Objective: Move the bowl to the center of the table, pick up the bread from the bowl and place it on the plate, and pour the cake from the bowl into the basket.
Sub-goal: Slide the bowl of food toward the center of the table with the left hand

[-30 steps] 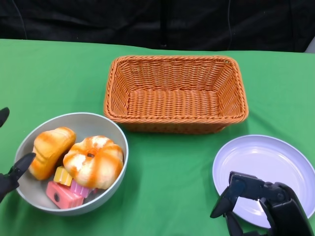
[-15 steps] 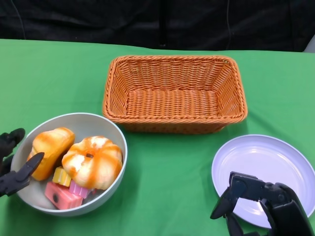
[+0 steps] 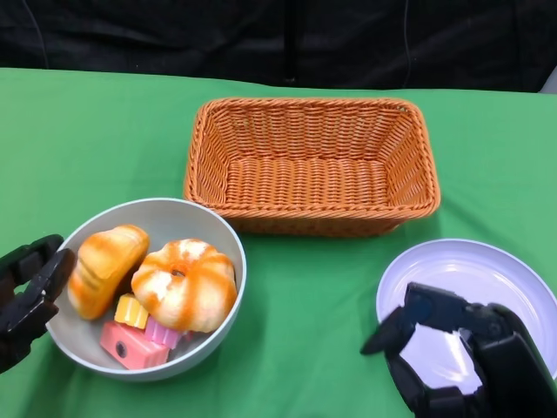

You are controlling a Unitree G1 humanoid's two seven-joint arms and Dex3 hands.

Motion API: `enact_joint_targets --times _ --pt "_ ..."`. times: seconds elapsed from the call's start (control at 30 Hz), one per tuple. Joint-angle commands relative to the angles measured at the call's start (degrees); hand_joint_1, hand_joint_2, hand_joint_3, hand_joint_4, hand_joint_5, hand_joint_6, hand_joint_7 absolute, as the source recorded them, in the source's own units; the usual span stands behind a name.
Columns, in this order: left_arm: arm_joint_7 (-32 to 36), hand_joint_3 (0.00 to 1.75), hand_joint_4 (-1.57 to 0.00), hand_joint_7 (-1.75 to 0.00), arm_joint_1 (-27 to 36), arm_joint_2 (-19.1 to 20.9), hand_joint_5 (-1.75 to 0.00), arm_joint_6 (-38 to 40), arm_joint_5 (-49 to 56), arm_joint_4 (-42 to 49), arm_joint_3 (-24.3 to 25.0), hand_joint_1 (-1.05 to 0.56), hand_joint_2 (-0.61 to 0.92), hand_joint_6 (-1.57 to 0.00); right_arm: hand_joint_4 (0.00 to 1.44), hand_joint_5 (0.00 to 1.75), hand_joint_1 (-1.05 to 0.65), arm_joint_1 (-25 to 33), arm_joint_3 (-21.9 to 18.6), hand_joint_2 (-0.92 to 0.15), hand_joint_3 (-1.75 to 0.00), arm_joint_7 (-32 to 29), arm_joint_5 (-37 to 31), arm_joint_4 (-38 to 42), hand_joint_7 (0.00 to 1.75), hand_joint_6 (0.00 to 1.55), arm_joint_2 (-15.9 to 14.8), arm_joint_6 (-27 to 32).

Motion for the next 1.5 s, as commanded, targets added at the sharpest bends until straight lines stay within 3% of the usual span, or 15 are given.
enact_joint_targets --times 0.03,0.23,0.4,0.6,0.9,1.17,1.33,1.5 --pt "0.2 0.49 -0.1 -0.03 0.5 -0.4 -0.07 2.4 -2.5 -2.5 0.4 -0.75 0.92 -0.08 0.54 1.42 -0.29 -0.3 -0.3 -0.42 -1.1 0.7 -1.8 -3.2 1.04 0.52 -1.2 4.0" --pt "0.2 0.49 -0.11 -0.03 1.6 -1.1 -0.09 5.0 -4.3 -6.7 -1.0 -0.74 0.92 -0.1 0.36 1.43 -0.35 -0.5 0.3 -0.62 -0.7 4.2 -3.5 -8.6 1.05 0.32 -3.6 12.4" --pt "-0.5 0.52 -0.07 -0.02 2.8 -1.2 -0.1 6.1 -5.4 -9.4 -3.4 -0.72 0.92 -0.08 0.24 1.38 -0.4 -2.2 1.4 -0.82 -0.29 4.6 -6.3 -10.4 0.93 0.23 -3.7 16.8" --pt "2.2 0.49 -0.07 -0.01 3.4 -3.8 -0.13 9.4 -6.7 -12.7 -5.1 -0.71 0.92 -0.09 0.18 1.36 -0.49 -6.0 4.4 -0.91 -0.12 3.0 -14.1 -10.5 0.9 0.18 -2.7 21.6" --pt "6.3 0.52 -0.01 0.0 3.5 -7.8 -0.14 13.8 -7.5 -16.6 -7.2 -0.72 0.92 -0.07 0.12 1.42 -0.51 -10.2 7.9 -0.92 -0.12 0.7 -18.8 -6.6 1.0 0.1 -1.9 24.5" --pt "7.5 0.56 0.0 0.0 4.4 -8.7 -0.16 13.3 -6.1 -18.6 -11.4 -0.72 0.92 -0.05 0.05 1.38 -0.51 -15.0 11.4 -0.92 -0.13 -1.5 -24.9 -2.2 0.99 0.07 -2.1 26.5" --pt "8.6 0.56 0.0 -0.01 4.6 -9.8 -0.13 14.5 -6.8 -19.4 -11.7 -0.71 0.92 -0.06 0.06 1.23 -0.49 -17.1 13.1 -0.92 -0.1 -3.3 -26.5 1.2 0.86 0.13 -1.7 26.8" --pt "7.4 0.59 0.0 -0.01 5.1 -9.3 -0.13 13.0 -6.5 -20.1 -13.4 -0.72 0.92 -0.06 0.04 1.2 -0.48 -20.0 14.7 -0.92 -0.07 -6.3 -29.2 5.4 0.81 0.12 -2.2 26.1"
